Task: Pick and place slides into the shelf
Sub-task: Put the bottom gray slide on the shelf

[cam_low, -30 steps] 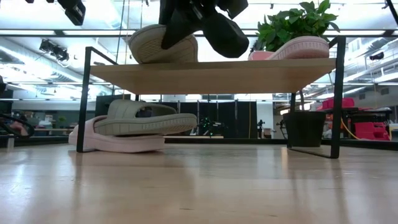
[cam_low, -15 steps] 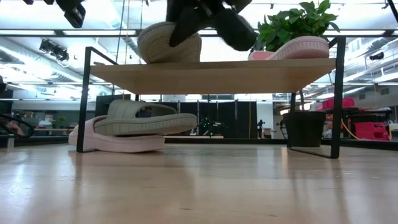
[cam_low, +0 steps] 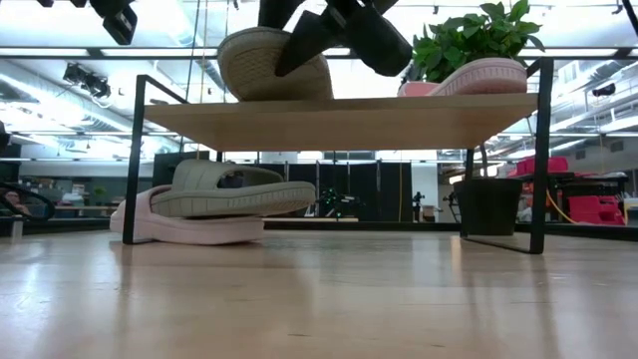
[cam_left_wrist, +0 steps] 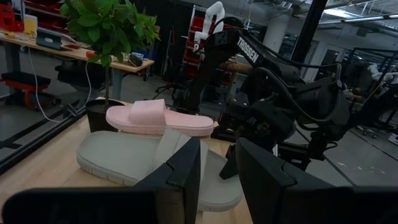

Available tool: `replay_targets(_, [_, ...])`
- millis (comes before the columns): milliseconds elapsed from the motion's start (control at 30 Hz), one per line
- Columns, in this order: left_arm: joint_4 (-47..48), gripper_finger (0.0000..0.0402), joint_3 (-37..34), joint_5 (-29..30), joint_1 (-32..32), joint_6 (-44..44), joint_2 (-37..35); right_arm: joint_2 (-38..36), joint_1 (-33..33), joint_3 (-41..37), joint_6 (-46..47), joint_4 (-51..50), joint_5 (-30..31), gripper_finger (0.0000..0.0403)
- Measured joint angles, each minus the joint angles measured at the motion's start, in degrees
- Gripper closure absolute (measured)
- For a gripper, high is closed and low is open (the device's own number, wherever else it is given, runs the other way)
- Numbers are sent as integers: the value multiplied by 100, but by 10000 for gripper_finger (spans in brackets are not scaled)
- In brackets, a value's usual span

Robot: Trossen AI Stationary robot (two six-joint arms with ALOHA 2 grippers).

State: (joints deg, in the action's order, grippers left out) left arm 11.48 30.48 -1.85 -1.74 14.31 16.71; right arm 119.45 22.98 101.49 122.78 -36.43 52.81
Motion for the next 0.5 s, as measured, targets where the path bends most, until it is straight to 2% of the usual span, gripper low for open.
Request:
replay_targets(233, [-2,294,0,0,0,-2,-2,0,18,0,-41,94,-355,221])
replay_targets(500, [102,294,0,-1,-1,-12,-2,-38,150,0,-44,127,-530,220])
